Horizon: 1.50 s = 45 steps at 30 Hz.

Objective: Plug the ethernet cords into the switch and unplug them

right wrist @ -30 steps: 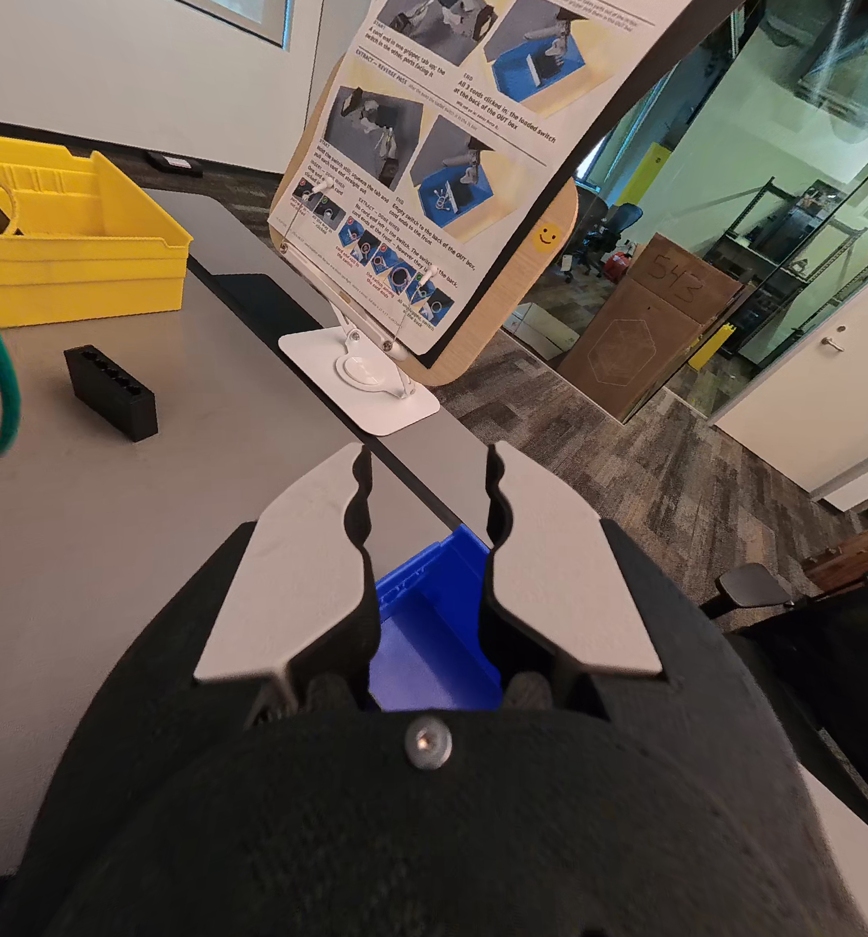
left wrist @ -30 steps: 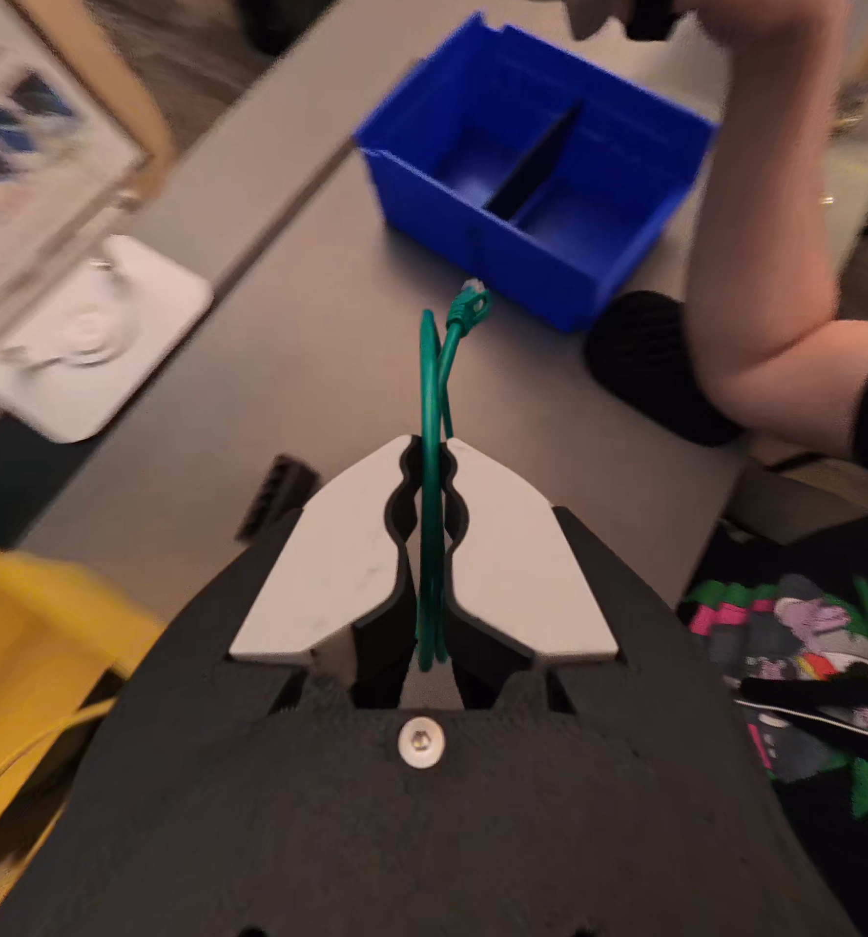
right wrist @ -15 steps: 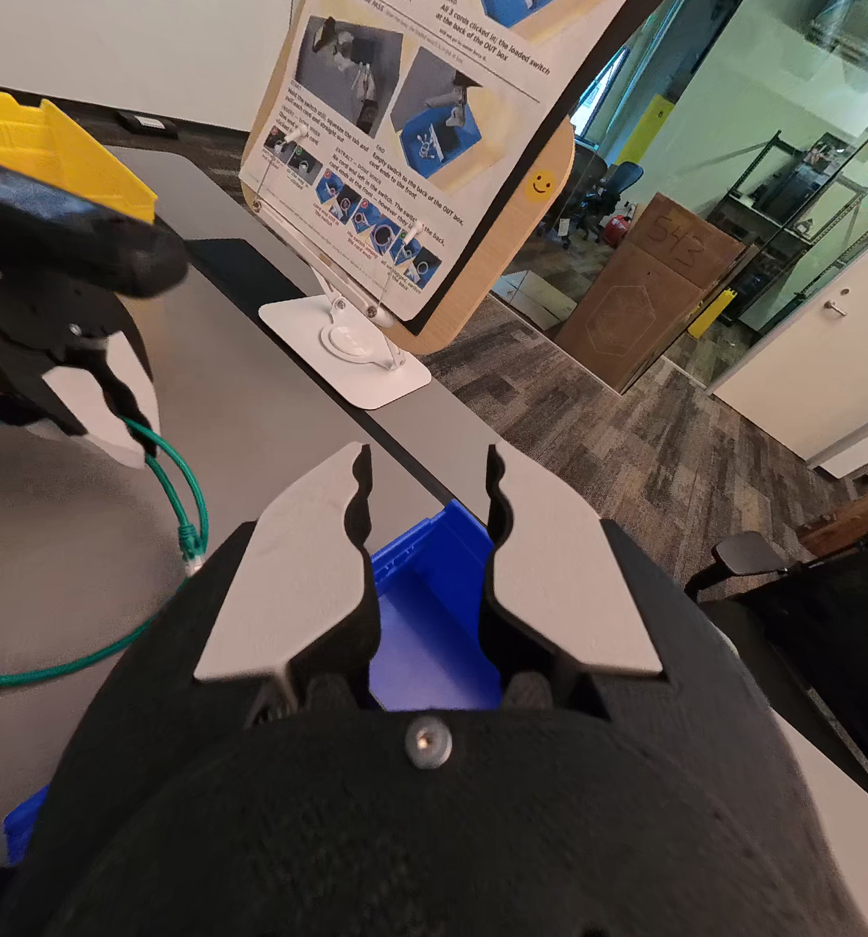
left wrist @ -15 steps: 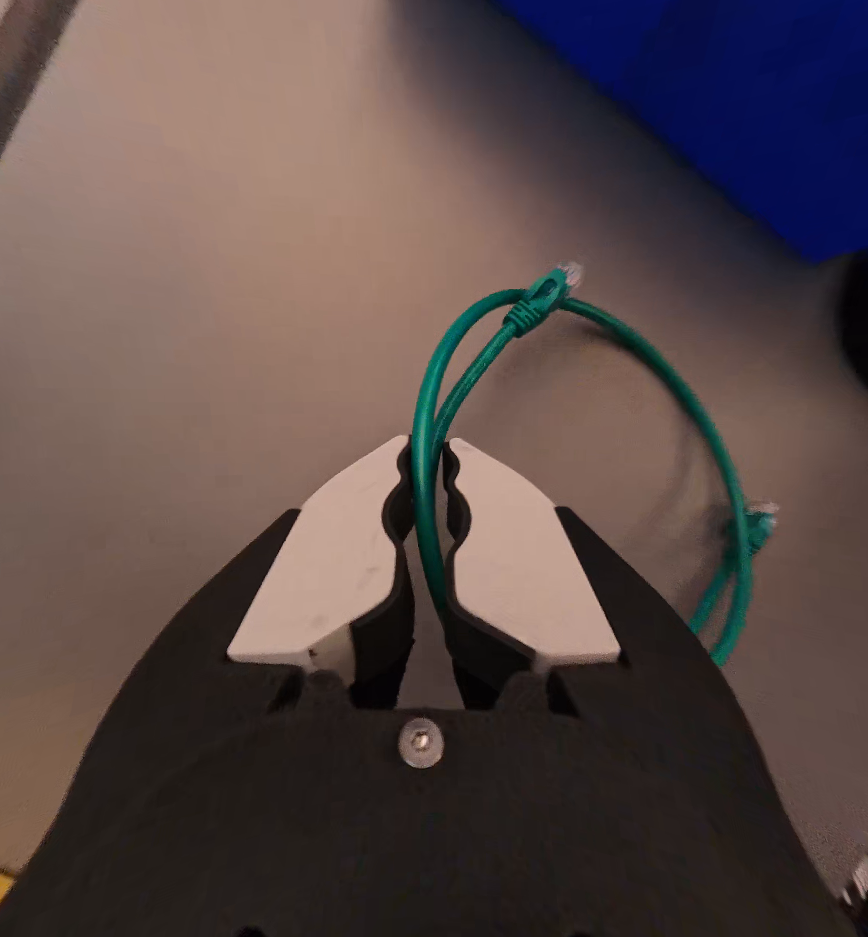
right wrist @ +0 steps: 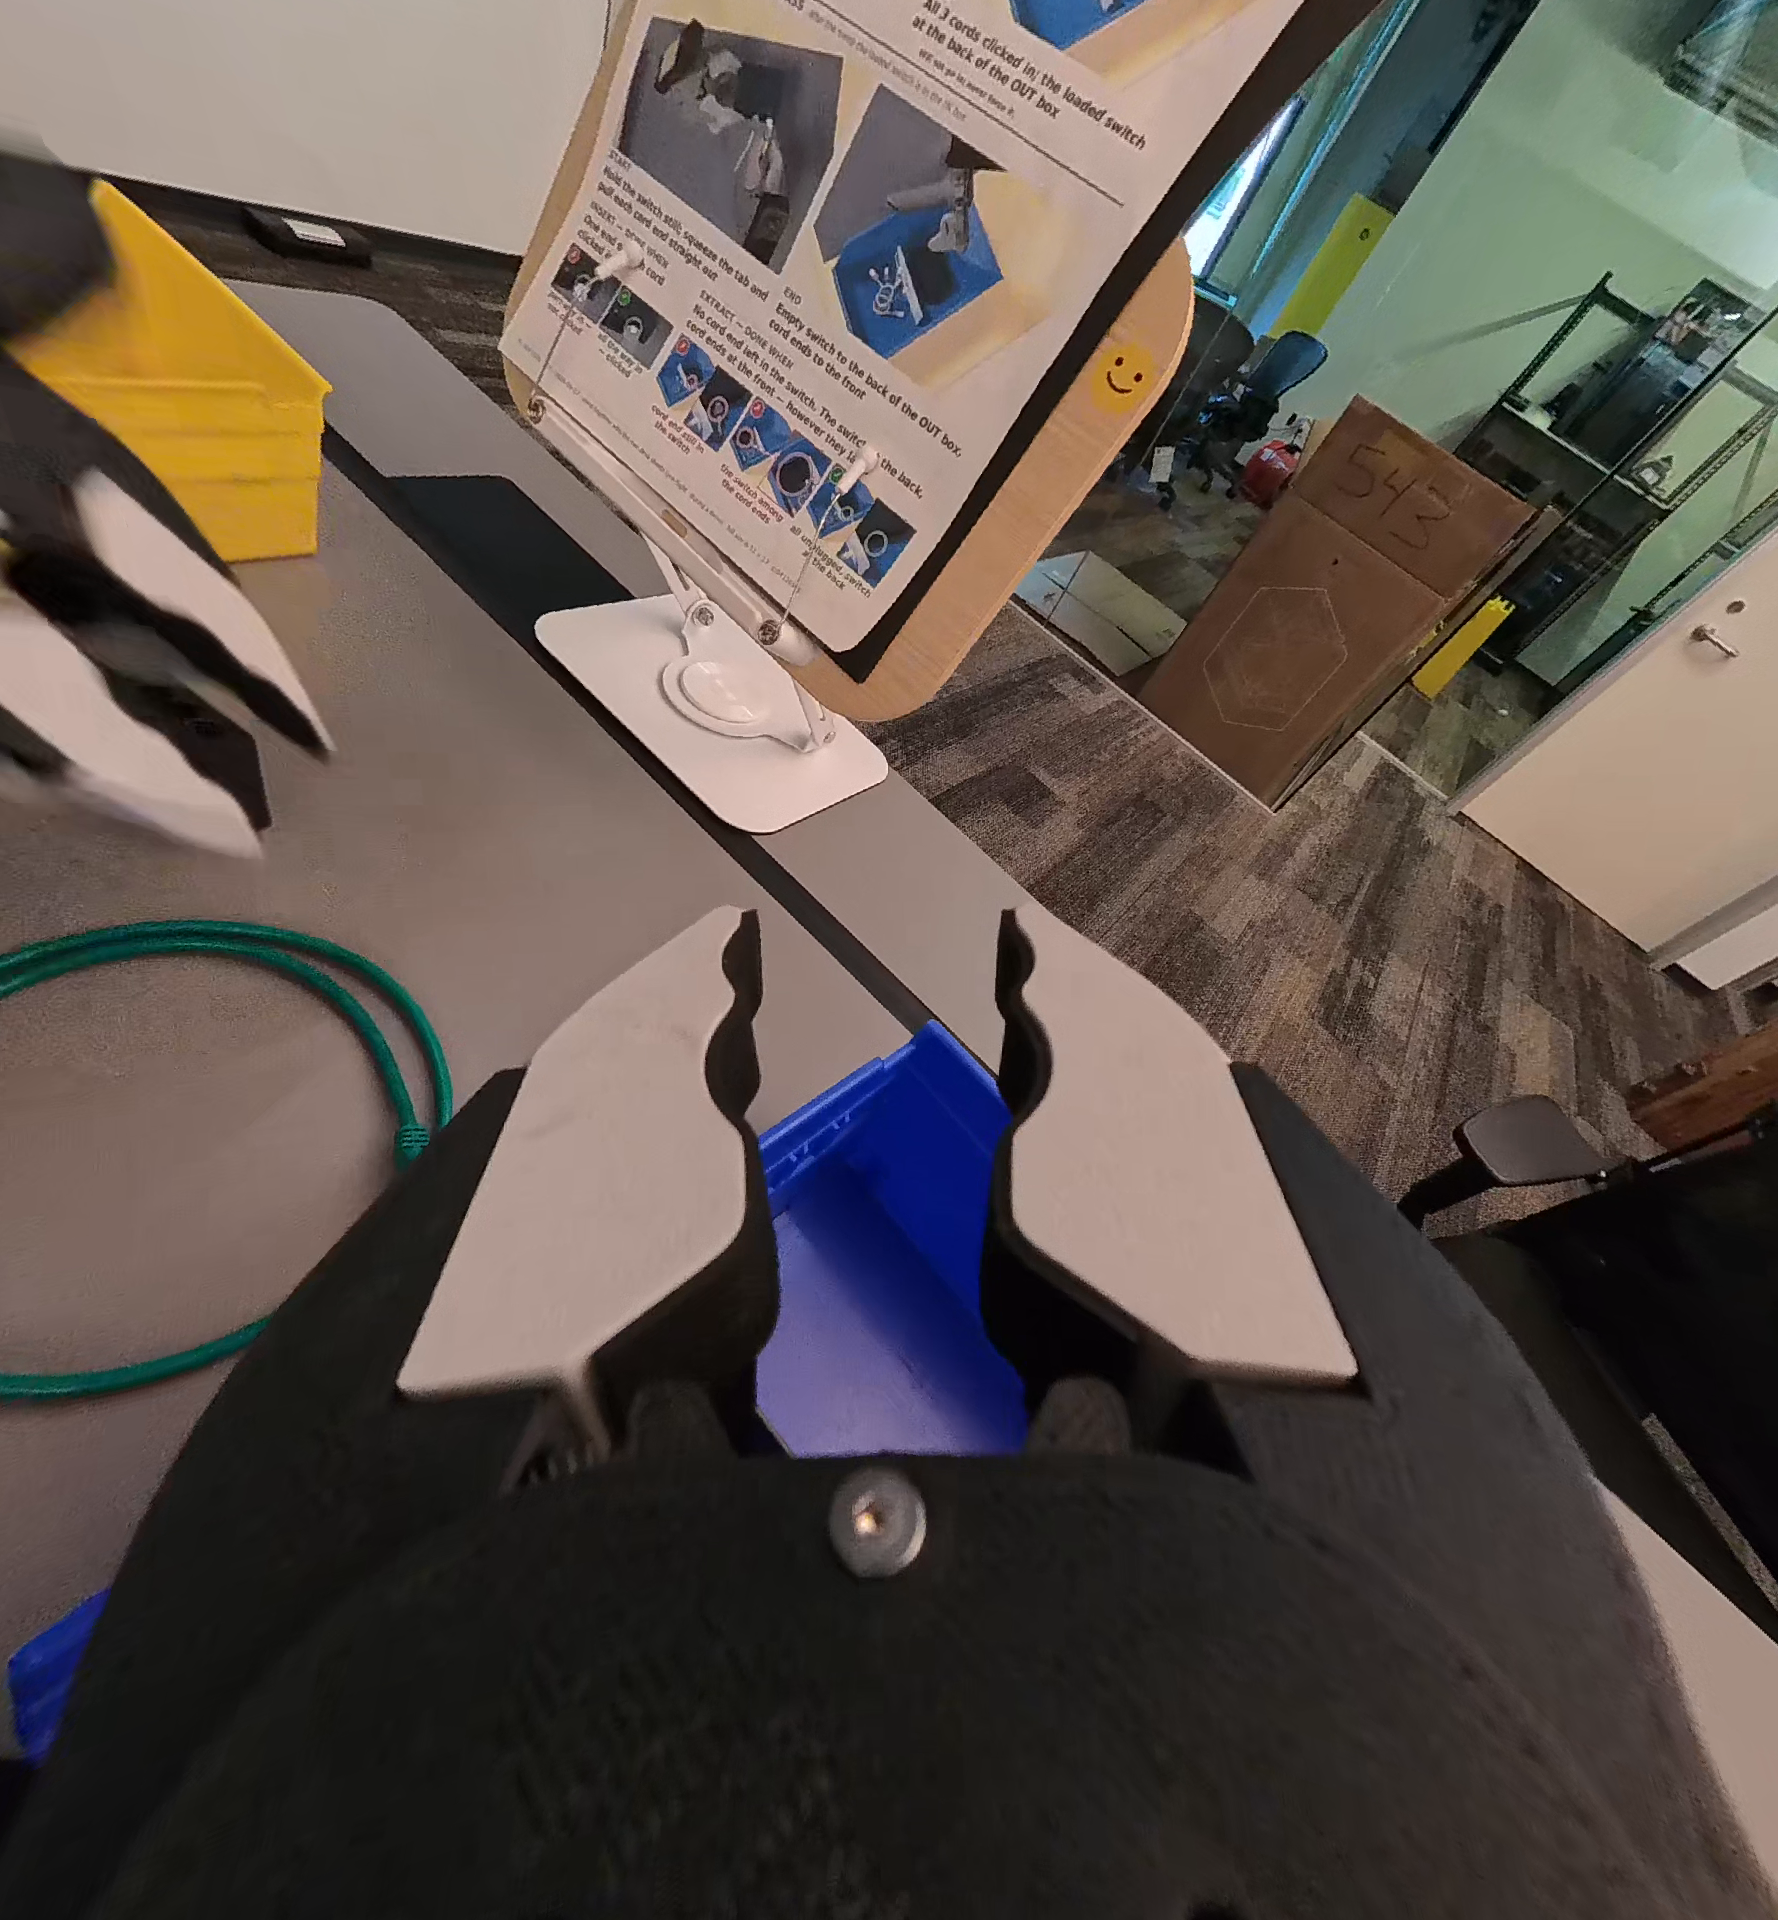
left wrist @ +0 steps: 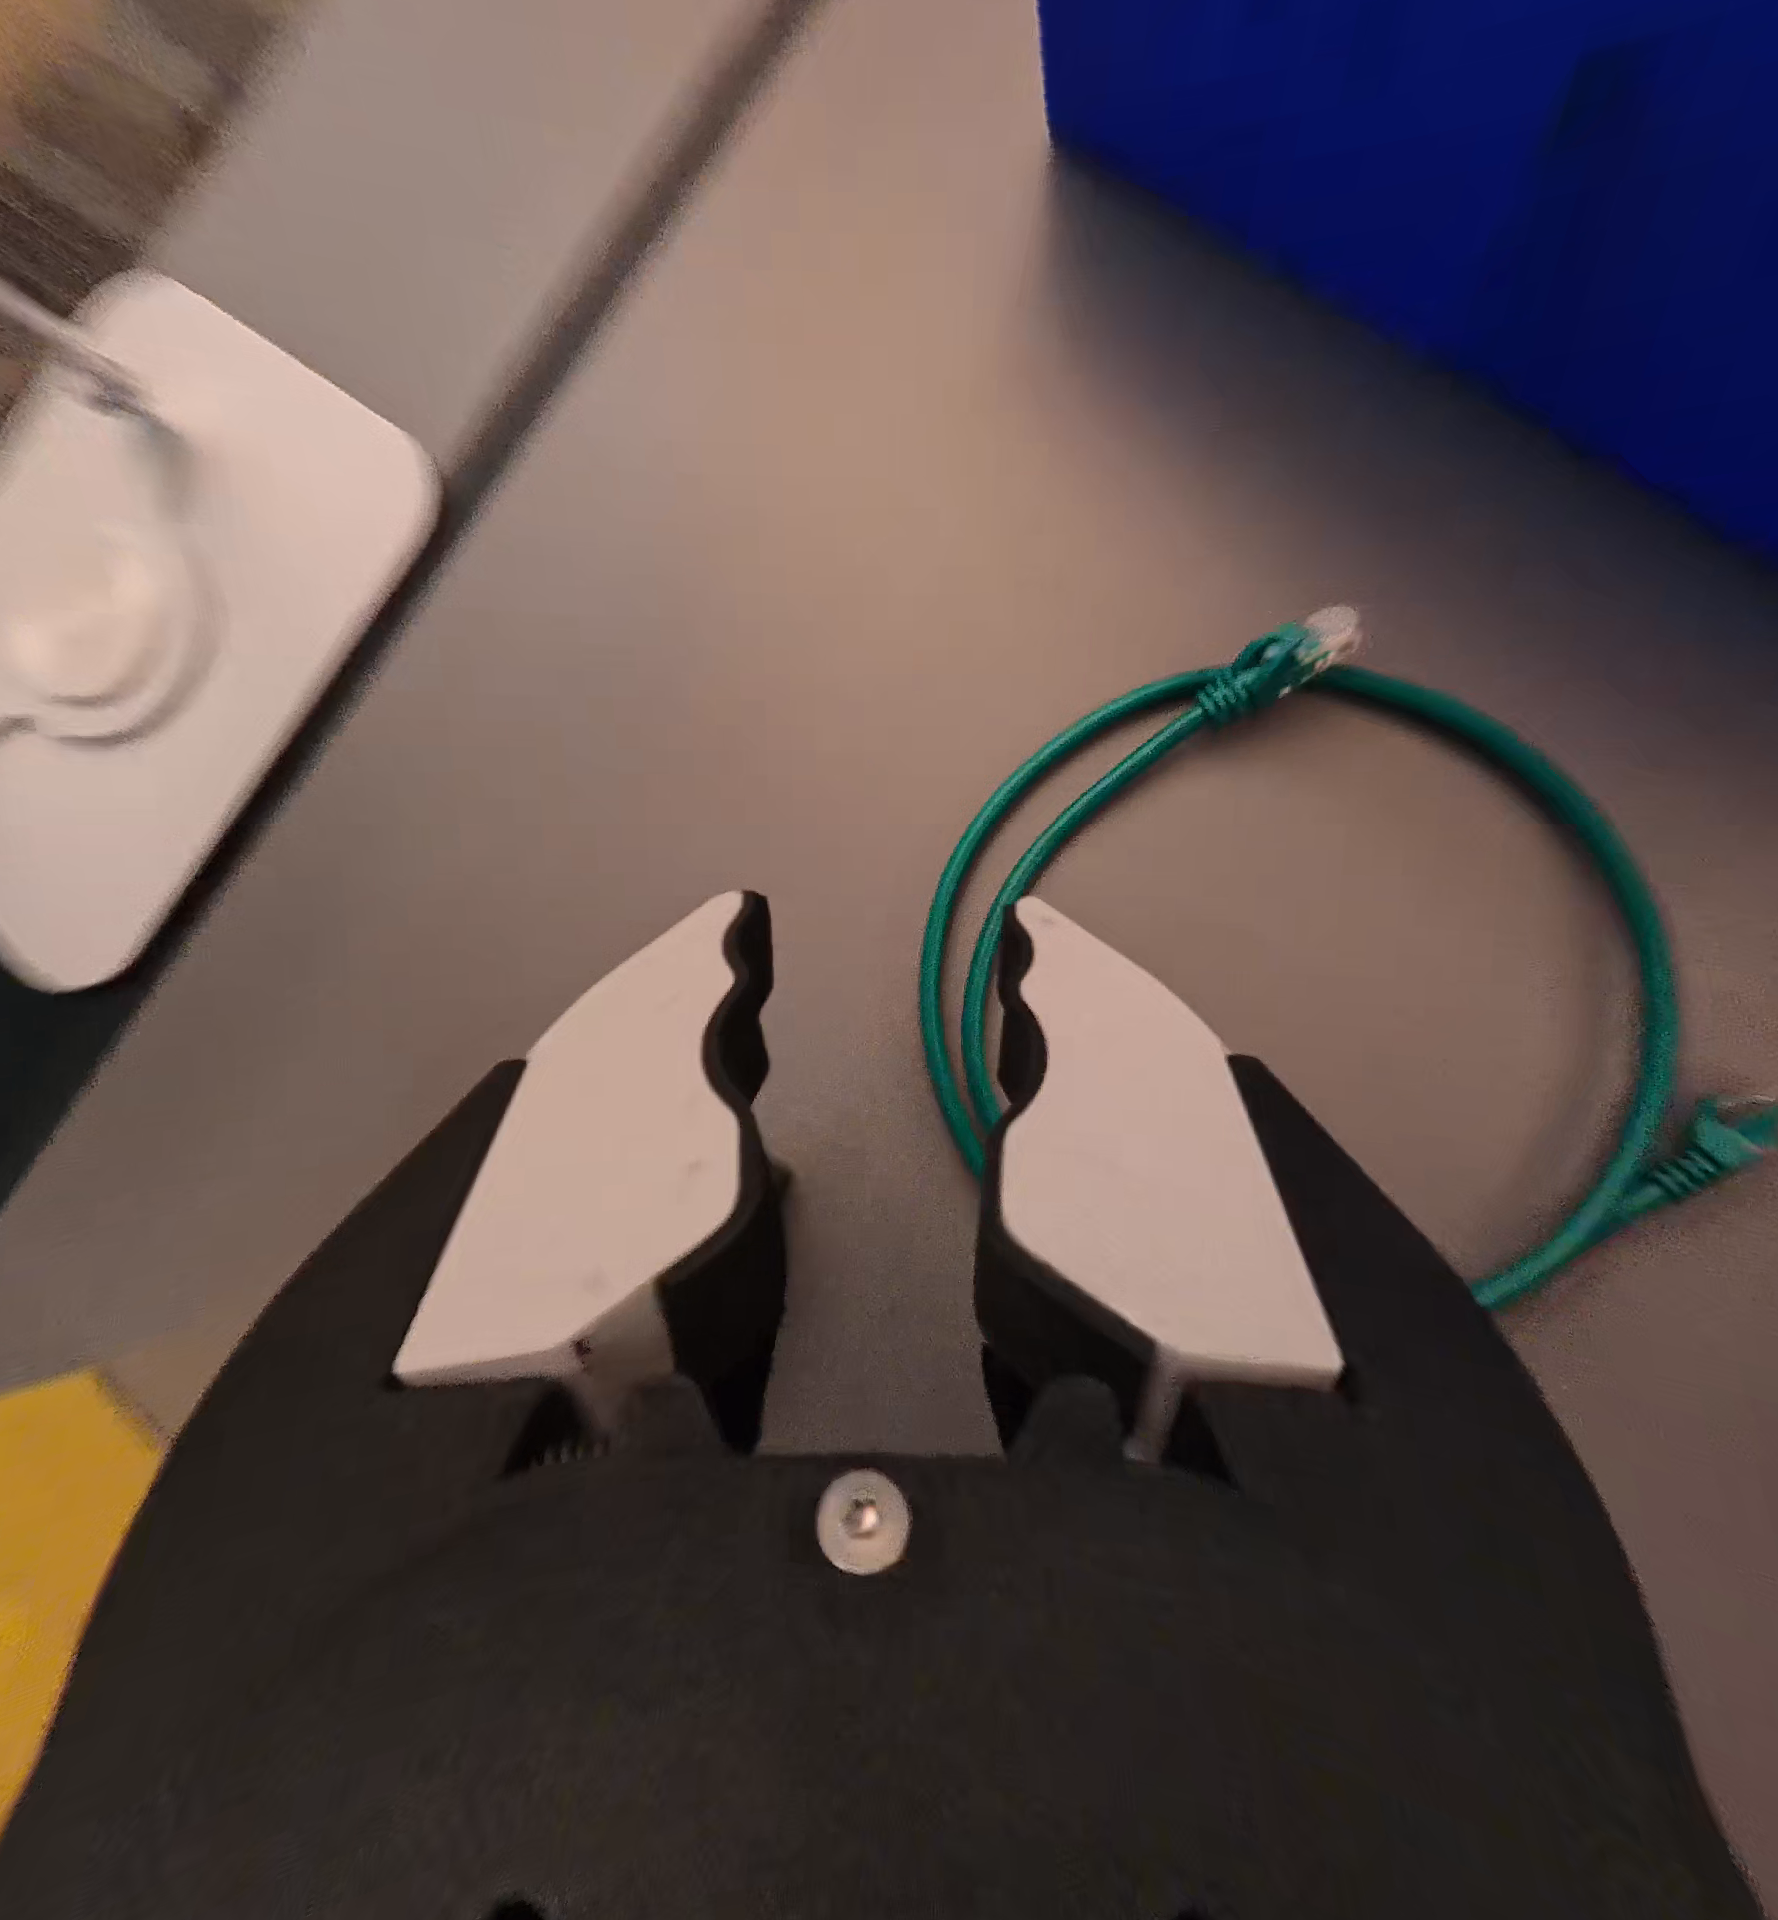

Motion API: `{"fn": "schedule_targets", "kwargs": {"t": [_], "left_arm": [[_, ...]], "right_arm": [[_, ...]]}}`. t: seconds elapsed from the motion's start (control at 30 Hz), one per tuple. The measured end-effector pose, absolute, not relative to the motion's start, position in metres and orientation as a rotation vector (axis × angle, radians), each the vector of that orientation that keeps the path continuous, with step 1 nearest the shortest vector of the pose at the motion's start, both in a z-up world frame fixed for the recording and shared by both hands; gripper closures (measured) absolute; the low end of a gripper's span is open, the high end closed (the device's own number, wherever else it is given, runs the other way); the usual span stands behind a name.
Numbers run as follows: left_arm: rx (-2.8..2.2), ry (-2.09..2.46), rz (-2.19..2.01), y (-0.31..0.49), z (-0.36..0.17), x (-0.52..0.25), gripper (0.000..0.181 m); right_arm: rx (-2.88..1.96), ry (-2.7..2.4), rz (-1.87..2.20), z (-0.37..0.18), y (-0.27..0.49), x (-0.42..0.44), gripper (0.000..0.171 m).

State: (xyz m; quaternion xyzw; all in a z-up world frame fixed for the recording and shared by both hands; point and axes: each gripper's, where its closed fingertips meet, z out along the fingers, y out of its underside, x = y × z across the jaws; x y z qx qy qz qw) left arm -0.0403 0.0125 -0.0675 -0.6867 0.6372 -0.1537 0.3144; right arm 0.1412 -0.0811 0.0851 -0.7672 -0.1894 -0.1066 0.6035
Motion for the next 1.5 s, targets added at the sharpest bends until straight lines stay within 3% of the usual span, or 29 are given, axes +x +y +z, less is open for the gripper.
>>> {"fn": "schedule_targets", "kwargs": {"t": [0.03, 0.27, 0.33, 0.4, 0.47, 0.57, 0.73, 1.0, 1.17, 1.33, 1.5], "left_arm": [[-1.771, 1.607, -0.415, 0.012, -0.043, -0.057, 0.141], [-1.625, 1.114, -0.035, 0.065, 0.065, -0.274, 0.146], [-1.685, 1.04, 0.078, 0.095, 0.067, -0.33, 0.146], [-1.796, 1.06, 0.173, 0.121, 0.049, -0.368, 0.13], [-1.819, 1.124, 0.333, 0.149, 0.032, -0.393, 0.126], [-1.863, 1.269, 0.393, 0.179, -0.004, -0.399, 0.131], [-2.134, 1.394, 0.372, 0.207, -0.065, -0.403, 0.121], [-2.085, 1.508, 0.812, 0.223, -0.095, -0.421, 0.118], [-2.013, 1.505, 0.986, 0.229, -0.084, -0.432, 0.158], [-1.973, 1.436, 0.972, 0.223, -0.039, -0.433, 0.162], [-1.833, 1.375, 1.099, 0.208, 0.042, -0.445, 0.162]], "right_arm": [[-1.78, -0.437, -0.244, 0.084, -0.081, 0.142, 0.127], [-1.767, -0.427, -0.217, 0.086, -0.082, 0.143, 0.127], [-1.758, -0.428, -0.204, 0.087, -0.079, 0.14, 0.127], [-1.766, -0.444, -0.202, 0.085, -0.076, 0.135, 0.127], [-1.789, -0.465, -0.218, 0.08, -0.073, 0.131, 0.127], [-1.814, -0.493, -0.253, 0.075, -0.069, 0.128, 0.126], [-1.789, -0.5, -0.272, 0.08, -0.069, 0.125, 0.126], [-1.793, -0.481, -0.281, 0.08, -0.069, 0.132, 0.126], [-1.797, -0.469, -0.297, 0.08, -0.071, 0.137, 0.126], [-1.784, -0.446, -0.287, 0.082, -0.075, 0.142, 0.126], [-1.784, -0.43, -0.297, 0.083, -0.077, 0.147, 0.126]]}}
